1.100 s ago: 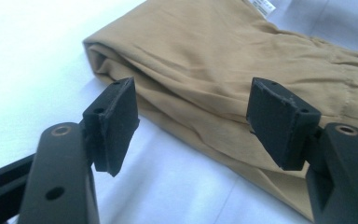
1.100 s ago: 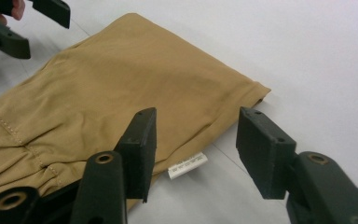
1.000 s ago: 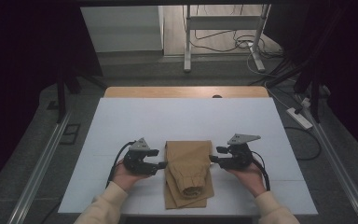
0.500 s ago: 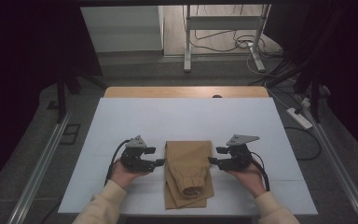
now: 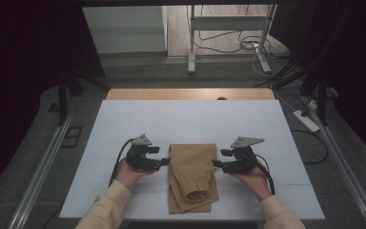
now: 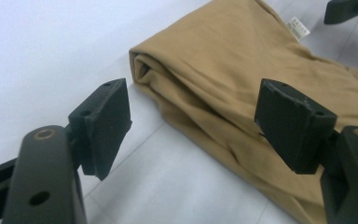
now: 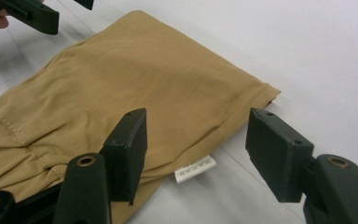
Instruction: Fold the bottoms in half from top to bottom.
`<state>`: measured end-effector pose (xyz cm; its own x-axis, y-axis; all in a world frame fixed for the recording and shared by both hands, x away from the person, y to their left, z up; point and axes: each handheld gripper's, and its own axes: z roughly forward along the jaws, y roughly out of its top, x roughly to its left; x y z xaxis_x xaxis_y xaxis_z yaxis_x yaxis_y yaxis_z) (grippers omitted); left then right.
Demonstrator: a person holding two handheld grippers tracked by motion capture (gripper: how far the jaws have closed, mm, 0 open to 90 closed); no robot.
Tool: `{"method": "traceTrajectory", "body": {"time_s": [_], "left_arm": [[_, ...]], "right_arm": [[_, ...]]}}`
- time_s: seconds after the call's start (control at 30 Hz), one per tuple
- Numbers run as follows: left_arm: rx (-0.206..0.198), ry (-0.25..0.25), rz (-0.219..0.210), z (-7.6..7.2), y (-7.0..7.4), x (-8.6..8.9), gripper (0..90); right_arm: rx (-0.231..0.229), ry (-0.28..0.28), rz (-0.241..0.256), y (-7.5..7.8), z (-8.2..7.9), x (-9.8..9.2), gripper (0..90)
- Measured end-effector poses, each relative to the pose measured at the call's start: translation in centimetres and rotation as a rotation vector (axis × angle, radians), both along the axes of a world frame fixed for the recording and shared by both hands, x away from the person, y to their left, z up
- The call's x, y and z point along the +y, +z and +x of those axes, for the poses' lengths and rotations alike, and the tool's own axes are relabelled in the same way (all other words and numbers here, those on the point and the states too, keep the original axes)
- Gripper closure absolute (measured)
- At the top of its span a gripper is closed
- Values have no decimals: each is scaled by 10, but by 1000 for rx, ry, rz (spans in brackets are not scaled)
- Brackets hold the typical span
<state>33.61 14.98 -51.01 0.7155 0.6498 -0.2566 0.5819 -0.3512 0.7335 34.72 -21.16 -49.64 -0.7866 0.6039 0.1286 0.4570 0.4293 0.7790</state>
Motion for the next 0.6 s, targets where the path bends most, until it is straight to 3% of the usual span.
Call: {"method": "traceTrajectory", "body": {"time_s": [0.6], "left_arm": [[33, 21, -20, 20, -1, -6, 229]], "right_arm": [[3, 10, 12, 0, 19, 15, 380]]}}
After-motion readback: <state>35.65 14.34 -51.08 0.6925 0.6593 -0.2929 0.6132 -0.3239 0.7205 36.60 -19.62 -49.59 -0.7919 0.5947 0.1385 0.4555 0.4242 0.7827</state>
